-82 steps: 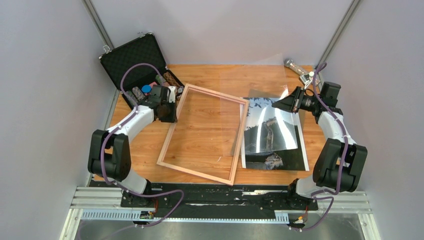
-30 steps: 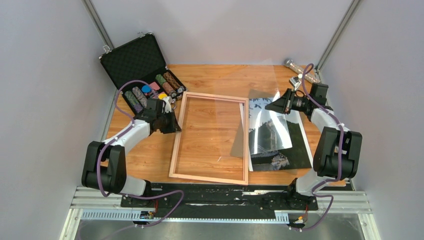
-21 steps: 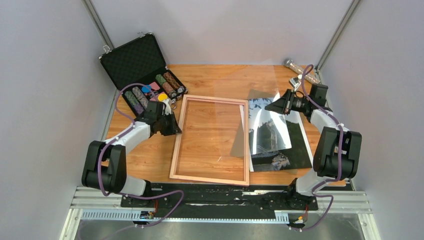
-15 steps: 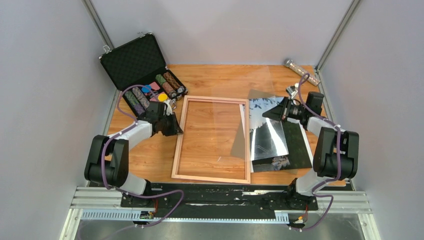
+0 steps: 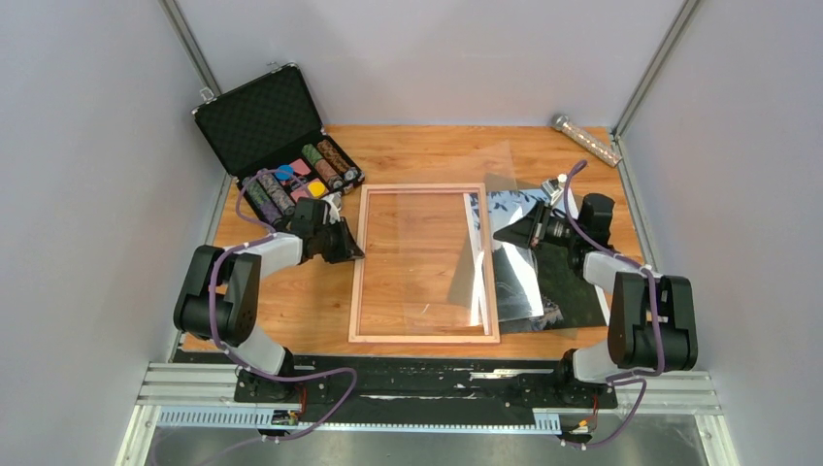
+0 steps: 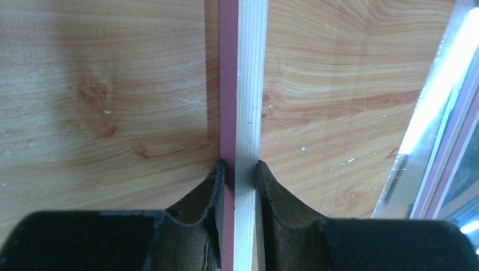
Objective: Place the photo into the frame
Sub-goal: Move the photo frame to the center of the board, then place the photo frame item in the photo frame.
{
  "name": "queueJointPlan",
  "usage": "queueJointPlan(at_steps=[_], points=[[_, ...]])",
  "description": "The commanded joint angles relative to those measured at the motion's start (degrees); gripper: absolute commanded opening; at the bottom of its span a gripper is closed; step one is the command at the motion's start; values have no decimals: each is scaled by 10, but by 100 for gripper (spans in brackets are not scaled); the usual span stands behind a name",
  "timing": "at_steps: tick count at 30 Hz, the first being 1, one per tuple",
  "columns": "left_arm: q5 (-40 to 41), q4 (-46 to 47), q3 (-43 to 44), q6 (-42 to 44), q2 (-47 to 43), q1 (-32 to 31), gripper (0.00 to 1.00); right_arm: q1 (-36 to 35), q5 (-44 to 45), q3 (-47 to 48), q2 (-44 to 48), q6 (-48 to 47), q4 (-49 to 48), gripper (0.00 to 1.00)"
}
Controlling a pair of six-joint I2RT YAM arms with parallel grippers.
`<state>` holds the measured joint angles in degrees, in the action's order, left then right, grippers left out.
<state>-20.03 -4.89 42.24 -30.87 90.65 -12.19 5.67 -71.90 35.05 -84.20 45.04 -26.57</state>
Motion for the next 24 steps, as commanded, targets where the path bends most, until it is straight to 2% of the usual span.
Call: queueJointPlan(at_steps=[1,4,7,13,17,24], points=[[-34,65,-10,-19,0,-4,26,-22,39,-23,31,45,-80,0],[-33,74,-14,-11,-11,-4,42,-34,44,-31,28,79,-114,0],[-33,72,-7,5,-18,-4,64,-42,45,-29,15,114,-143,0],[-54,54,22,56,-40,-1,92,-51,50,-37,-30,187,-226,0],[-70,19,49,91,-46,7,99,-54,50,-37,-64,231,-280,0],[-105,-9,90,146,-42,26,100,-116,104,-36,-71,236,-290,0]])
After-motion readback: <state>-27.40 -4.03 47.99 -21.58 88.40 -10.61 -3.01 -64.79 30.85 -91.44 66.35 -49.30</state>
